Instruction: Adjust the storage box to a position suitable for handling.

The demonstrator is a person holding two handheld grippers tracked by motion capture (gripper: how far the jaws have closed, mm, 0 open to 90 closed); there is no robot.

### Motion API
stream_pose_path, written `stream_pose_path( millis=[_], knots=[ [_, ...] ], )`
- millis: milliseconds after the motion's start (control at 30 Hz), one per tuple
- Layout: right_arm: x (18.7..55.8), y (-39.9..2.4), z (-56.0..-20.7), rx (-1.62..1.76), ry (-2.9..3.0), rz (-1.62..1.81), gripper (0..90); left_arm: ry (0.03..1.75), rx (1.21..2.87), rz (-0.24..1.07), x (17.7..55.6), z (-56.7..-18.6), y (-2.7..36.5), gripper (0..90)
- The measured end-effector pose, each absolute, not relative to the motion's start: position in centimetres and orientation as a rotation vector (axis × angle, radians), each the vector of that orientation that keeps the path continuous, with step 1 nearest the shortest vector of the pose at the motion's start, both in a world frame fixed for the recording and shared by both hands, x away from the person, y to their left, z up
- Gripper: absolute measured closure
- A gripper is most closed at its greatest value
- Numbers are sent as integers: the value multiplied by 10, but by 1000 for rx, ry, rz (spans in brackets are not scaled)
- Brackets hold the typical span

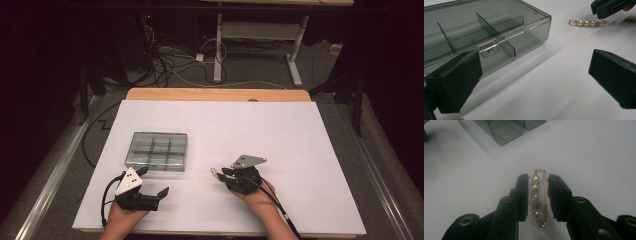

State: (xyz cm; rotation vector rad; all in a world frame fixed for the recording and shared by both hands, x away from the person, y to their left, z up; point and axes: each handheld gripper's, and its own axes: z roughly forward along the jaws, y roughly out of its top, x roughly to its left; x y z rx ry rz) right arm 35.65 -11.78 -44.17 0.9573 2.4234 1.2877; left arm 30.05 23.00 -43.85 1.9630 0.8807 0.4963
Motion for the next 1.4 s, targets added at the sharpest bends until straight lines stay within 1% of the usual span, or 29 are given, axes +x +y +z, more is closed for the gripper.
stream_pose_path(
  millis=[100,300,467,667,733,967,1167,1400],
  knots=[
    [360,-111,-443,935,2455,1275,724,879,1964,497,300,-439,230,0],
    [365,-105,-449,944,2468,1219,725,874,1968,495,300,-438,230,0],
    [365,-97,-450,911,2482,1185,760,871,1972,500,301,-439,230,0],
    [366,-98,-450,906,2478,1184,776,869,1976,501,301,-438,230,0],
    [366,-98,-450,910,2475,1180,794,869,1976,501,301,-438,230,0],
    [366,-99,-450,918,2477,1182,805,867,1976,500,301,-438,230,0],
    [362,-108,-442,930,2463,1201,806,868,1978,498,301,-438,230,0],
    [351,-133,-425,944,2411,1217,806,870,1982,498,301,-438,230,0]
  ],
)
